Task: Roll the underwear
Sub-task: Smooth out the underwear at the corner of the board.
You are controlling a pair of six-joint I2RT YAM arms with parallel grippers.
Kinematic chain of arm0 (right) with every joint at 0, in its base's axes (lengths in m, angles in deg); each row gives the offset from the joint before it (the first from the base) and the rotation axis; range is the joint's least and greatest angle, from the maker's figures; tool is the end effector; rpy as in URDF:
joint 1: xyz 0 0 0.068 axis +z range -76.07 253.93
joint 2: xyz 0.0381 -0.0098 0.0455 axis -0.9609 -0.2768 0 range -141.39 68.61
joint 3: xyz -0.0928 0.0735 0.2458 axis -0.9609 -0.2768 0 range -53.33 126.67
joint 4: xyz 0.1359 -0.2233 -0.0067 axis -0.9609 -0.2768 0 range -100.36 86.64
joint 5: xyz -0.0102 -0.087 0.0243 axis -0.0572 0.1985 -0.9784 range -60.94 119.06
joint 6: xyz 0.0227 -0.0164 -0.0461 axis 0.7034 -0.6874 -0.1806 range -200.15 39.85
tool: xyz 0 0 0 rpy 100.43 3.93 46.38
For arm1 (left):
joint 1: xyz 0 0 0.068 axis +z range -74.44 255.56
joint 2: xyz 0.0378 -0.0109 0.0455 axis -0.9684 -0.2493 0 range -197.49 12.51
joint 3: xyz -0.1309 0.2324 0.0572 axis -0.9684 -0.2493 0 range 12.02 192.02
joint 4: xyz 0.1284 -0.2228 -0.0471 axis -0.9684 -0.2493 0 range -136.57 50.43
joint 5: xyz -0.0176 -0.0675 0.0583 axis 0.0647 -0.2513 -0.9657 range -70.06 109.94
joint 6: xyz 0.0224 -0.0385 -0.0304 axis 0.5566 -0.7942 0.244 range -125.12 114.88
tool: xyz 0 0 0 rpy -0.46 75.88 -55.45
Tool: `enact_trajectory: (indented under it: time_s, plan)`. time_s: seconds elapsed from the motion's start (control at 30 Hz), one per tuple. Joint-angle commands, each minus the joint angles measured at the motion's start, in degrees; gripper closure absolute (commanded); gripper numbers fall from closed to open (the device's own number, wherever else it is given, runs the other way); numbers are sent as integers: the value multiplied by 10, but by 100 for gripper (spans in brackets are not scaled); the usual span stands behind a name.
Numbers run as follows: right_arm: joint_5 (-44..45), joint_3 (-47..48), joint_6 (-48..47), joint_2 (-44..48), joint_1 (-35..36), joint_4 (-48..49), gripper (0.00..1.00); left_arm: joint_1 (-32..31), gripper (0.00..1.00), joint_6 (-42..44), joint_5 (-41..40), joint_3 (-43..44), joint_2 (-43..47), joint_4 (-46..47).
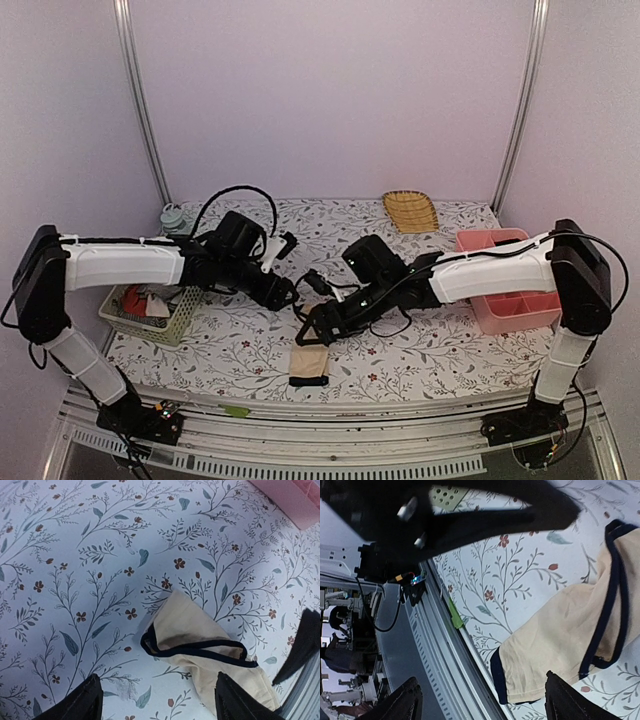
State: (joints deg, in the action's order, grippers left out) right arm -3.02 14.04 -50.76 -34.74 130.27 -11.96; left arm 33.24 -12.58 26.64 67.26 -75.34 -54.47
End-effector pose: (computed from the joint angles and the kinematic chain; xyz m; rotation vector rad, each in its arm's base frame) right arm 0.1997 0.3339 0.2018 -0.9180 2.4772 1.2994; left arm 0.2357 -0.2204 0.2152 0.7915 2.3335 -0.5340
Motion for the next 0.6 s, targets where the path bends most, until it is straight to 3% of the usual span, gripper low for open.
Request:
enact_trajectory:
  time_s: [0.0,0.37,0.57]
  plan:
    - [-74,6,-21,-21,13,3,15,10,24,12,-23,57,-71,-26]
    - [-100,11,-69,-134,7,-6,17,23,27,54,-82,179,-240,-76]
    - [-114,-14,-85,-136,-10,-21,18,38,28,89,-125,235,-307,-94]
